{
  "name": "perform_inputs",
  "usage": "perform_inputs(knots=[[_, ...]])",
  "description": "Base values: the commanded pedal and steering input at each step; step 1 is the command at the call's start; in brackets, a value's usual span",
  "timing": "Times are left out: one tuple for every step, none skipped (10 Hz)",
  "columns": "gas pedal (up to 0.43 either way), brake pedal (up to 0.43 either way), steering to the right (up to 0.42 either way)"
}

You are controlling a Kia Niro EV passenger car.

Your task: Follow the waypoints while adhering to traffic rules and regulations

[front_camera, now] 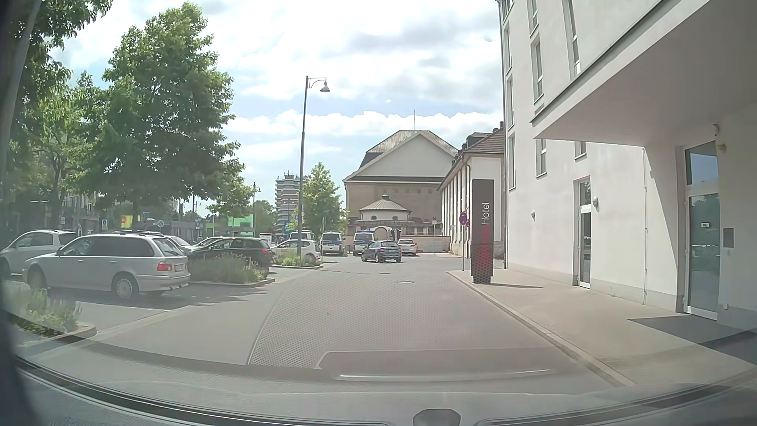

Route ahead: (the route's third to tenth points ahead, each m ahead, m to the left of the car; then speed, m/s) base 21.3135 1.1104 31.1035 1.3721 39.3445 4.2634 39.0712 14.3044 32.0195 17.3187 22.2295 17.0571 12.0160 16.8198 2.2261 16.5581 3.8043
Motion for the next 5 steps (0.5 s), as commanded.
perform_inputs(knots=[[0.047,0.03,-0.005],[0.047,0.03,-0.005],[0.047,0.03,-0.005],[0.047,0.024,-0.005],[0.047,0.03,-0.005]])
